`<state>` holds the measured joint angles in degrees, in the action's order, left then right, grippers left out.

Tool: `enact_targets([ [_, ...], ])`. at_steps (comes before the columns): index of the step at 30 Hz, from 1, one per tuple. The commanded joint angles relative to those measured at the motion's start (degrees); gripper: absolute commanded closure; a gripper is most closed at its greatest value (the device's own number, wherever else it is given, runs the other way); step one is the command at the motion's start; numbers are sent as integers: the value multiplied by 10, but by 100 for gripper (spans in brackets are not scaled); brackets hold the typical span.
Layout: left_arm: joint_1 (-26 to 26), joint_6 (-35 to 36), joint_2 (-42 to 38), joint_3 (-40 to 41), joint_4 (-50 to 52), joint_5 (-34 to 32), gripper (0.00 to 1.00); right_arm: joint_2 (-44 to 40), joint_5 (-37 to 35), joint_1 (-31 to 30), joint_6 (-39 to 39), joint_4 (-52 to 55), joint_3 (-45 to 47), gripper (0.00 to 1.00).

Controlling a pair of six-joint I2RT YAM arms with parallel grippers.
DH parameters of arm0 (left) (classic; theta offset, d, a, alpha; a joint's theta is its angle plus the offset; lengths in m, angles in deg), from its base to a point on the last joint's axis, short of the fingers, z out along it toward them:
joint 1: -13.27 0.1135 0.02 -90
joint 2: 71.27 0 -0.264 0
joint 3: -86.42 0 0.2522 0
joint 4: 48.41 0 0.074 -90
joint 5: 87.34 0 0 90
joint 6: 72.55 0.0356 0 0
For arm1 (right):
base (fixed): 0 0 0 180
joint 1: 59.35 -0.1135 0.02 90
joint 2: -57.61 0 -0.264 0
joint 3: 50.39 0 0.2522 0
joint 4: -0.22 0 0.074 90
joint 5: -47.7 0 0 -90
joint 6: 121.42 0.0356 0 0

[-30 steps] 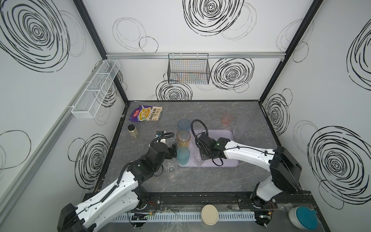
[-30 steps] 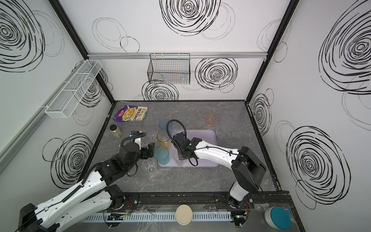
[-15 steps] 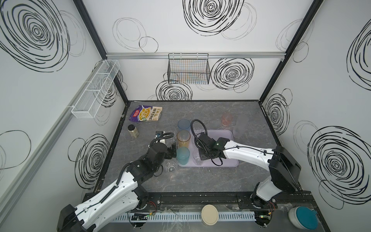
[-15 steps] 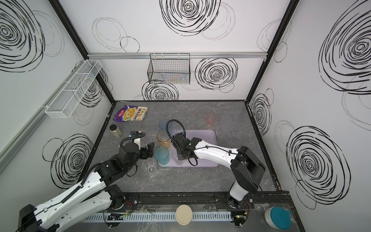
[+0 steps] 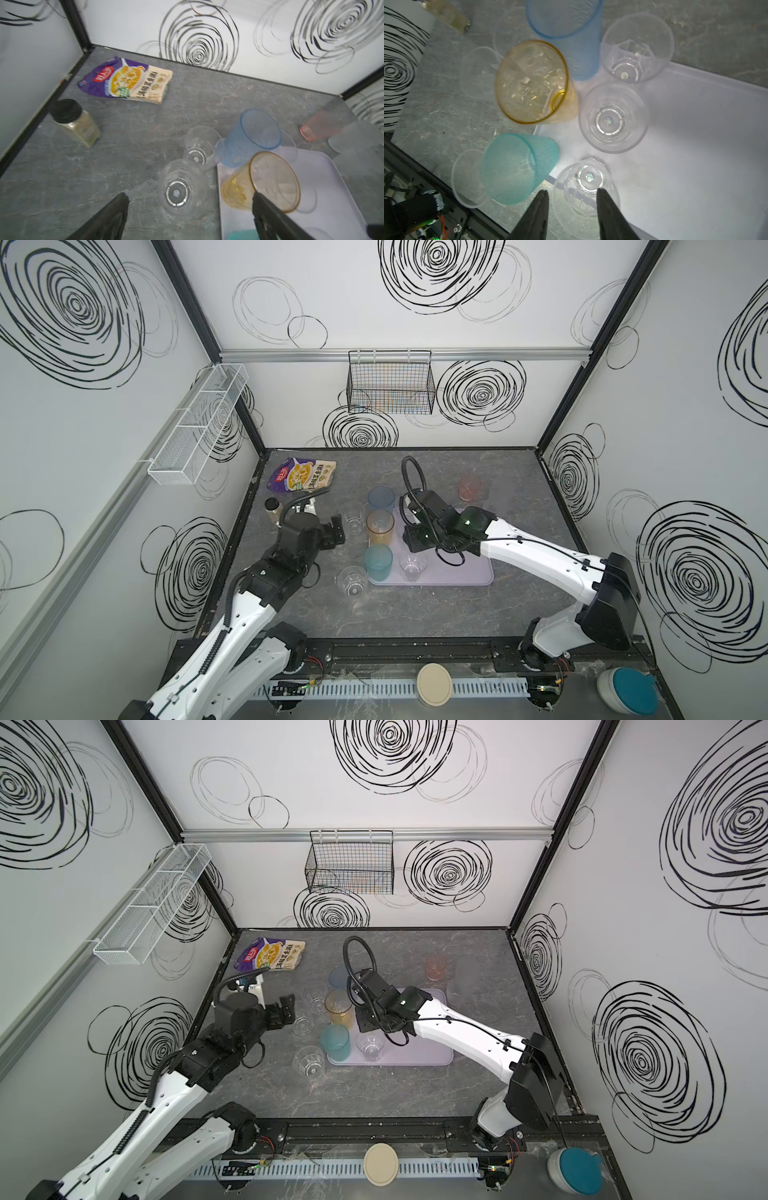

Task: Place the glasses into the tray
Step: Place the glass on the tray, then pick up the glass from the bottom-center of the table.

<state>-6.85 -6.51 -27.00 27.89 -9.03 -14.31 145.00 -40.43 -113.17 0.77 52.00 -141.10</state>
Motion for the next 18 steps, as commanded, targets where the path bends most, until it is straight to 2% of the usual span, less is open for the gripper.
enact_targets([
  [1,30,14,-10,-25,46,24,4,37,-23,-54,-22,32,-51,57],
  [5,73,-32,-23,14,61,123,4,105,-39,-113,-37,39,-113,58],
  [9,126,-67,-36,44,85,186,3,160,-46,-143,-33,55,-162,58],
  [13,141,-85,-52,44,100,165,4,175,-3,-165,-24,3,-141,58],
  [18,158,-101,-32,53,73,177,4,214,-31,-199,-39,12,-162,59],
])
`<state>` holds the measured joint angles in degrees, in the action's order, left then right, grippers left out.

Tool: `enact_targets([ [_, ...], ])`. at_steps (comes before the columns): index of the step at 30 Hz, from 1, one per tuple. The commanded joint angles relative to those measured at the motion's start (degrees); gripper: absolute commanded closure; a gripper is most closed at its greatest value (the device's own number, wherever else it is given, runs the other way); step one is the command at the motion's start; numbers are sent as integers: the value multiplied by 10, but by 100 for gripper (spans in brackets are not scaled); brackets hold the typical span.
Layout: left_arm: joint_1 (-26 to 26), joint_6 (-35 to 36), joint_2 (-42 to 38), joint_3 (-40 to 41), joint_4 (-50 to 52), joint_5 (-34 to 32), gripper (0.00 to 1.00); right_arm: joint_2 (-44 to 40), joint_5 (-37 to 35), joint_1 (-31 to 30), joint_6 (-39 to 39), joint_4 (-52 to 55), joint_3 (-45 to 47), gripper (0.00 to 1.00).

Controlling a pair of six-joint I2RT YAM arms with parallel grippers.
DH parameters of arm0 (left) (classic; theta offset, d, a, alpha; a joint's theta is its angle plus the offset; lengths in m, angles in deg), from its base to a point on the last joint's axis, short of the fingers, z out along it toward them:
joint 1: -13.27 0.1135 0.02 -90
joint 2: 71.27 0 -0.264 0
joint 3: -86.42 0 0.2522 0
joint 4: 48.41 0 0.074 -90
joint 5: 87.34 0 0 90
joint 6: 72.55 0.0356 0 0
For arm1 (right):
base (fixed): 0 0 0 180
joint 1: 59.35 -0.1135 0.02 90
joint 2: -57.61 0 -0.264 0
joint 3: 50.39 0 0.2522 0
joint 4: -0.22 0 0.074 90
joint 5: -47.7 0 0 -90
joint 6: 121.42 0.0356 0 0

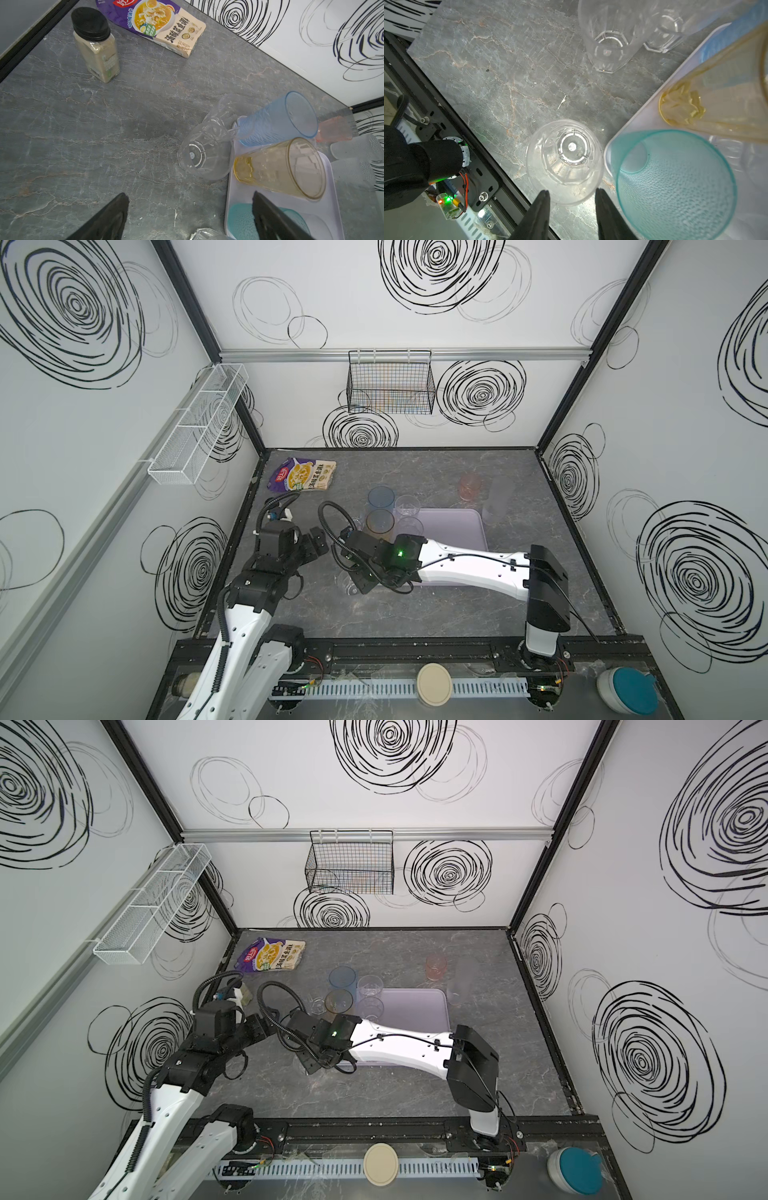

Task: Place the glasses into the tray
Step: Pick up the glass from the bottom-center of the table.

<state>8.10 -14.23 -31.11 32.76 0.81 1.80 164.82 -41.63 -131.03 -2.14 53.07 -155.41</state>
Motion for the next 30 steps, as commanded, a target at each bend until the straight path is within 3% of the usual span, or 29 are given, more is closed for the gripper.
enact_targets([
  [1,12,-25,15,7,-34,16,4,23,-23,-25,-18,2,-22,59],
  [15,78,-114,42,23,-96,35,4,136,-37,-40,-82,28,-118,60],
  [30,96,-137,39,41,-105,35,4,140,-59,-40,-85,11,-120,85],
])
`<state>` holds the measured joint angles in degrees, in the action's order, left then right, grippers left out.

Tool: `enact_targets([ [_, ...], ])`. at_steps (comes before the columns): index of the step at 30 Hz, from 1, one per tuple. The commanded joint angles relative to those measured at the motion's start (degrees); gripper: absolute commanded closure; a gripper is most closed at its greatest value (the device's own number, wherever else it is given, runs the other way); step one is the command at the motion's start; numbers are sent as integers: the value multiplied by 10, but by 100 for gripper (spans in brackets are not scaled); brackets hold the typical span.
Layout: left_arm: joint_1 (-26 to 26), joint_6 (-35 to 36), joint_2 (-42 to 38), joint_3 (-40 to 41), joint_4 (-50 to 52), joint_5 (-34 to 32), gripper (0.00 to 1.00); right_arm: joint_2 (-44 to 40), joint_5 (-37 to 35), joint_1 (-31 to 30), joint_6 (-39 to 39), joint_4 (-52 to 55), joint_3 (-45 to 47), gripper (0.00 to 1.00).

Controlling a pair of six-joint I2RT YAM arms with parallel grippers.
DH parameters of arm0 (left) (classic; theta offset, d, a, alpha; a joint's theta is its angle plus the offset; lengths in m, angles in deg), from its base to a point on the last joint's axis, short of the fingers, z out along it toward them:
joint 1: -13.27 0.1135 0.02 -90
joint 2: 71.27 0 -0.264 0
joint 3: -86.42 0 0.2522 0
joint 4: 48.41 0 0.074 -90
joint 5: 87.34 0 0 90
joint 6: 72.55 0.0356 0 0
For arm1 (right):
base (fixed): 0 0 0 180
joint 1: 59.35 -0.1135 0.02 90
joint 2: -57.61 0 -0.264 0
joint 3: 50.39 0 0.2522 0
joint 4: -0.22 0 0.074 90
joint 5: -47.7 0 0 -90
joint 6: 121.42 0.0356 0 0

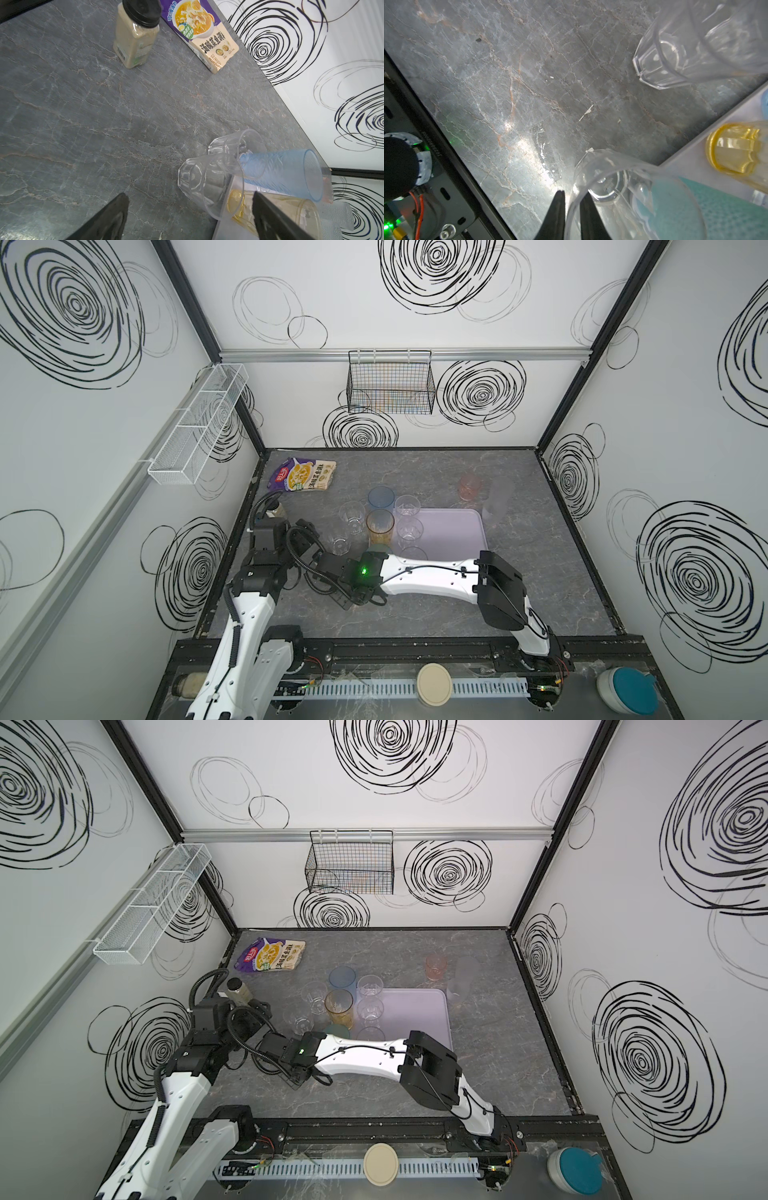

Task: Place the glasses into the tray
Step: Pick up the glass from the bottom-center of the table, then place the glass on the tray.

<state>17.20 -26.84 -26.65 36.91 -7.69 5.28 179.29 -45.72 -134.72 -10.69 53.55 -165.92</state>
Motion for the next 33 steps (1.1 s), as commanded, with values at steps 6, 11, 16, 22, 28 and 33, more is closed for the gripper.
enact_targets([
  [6,6,-10,2,-26,-12,12,4,-41,-8,5,5,14,-50,90],
  [11,5,-6,10,-71,6,29,4,-71,-14,19,5,31,-95,91],
  [16,2,-13,20,-144,15,50,4,-112,-41,40,-7,9,-114,93],
  [22,-17,18,40,-242,15,59,4,-183,-95,76,-46,-65,-69,93],
  [28,-45,36,37,-224,-24,77,4,-242,-130,155,-52,-60,-44,93],
  [33,-75,34,23,-169,-59,83,3,-297,-130,241,-51,-69,35,93],
])
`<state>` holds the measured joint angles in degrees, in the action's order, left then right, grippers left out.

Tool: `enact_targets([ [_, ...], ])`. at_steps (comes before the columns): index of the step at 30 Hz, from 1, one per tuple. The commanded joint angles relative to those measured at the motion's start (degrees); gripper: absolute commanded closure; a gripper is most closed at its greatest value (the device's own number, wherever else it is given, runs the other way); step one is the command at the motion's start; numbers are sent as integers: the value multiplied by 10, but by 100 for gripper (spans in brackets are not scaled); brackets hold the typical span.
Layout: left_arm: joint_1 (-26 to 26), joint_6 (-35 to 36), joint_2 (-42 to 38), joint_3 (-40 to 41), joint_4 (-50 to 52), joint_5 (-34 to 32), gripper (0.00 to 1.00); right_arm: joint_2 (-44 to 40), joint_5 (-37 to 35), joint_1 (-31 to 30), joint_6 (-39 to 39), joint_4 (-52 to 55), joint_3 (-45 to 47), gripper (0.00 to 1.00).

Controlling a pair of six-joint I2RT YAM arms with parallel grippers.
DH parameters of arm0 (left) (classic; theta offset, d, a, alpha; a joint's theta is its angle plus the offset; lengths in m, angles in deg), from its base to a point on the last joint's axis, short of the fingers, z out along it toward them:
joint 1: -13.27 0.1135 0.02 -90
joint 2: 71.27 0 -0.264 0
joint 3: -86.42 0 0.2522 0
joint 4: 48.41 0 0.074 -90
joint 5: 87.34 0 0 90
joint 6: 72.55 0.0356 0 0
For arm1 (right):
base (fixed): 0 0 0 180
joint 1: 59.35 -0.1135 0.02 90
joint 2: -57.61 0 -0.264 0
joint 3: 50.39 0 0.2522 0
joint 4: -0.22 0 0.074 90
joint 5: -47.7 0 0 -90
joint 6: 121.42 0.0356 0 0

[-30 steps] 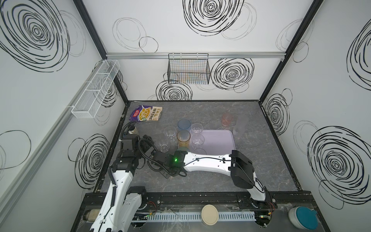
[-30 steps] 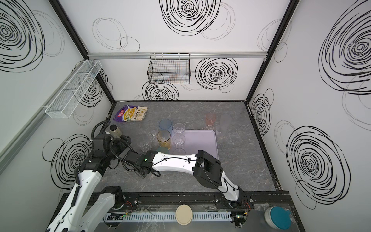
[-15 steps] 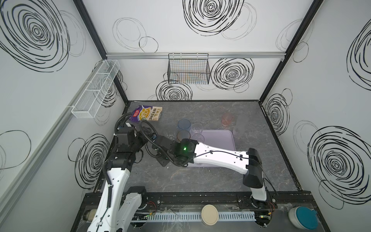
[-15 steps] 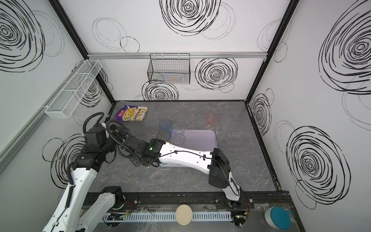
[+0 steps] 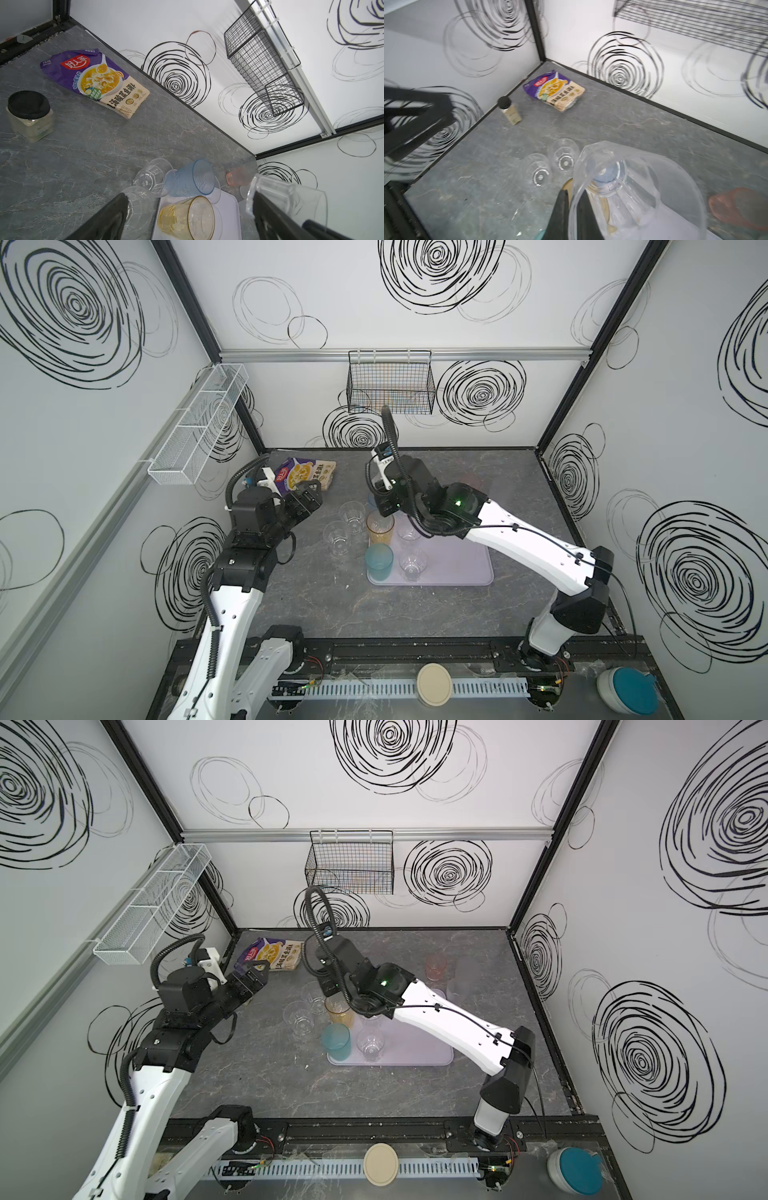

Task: Place the glasses into the tray
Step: Place the glass on the tray.

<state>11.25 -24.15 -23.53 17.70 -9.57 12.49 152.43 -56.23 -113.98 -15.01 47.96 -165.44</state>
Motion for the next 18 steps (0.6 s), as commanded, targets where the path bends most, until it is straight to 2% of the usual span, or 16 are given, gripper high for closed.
enact_targets([
  [1,-27,4,-10,34,-46,7,2,-38,-24,52,-9,-16,47,93],
  [5,-108,10,-9,71,-69,-47,3,-62,-34,129,-13,-18,109,93],
  [8,-205,25,-9,96,-92,-122,3,-66,-44,190,-18,-30,166,93],
  [10,-264,31,-5,112,-109,-160,3,-57,-21,227,-17,-31,192,93],
  [13,-335,42,14,126,-121,-197,4,-38,0,251,-18,-39,217,93],
  [18,-425,72,64,122,-119,-266,4,14,40,254,-16,-32,215,94],
])
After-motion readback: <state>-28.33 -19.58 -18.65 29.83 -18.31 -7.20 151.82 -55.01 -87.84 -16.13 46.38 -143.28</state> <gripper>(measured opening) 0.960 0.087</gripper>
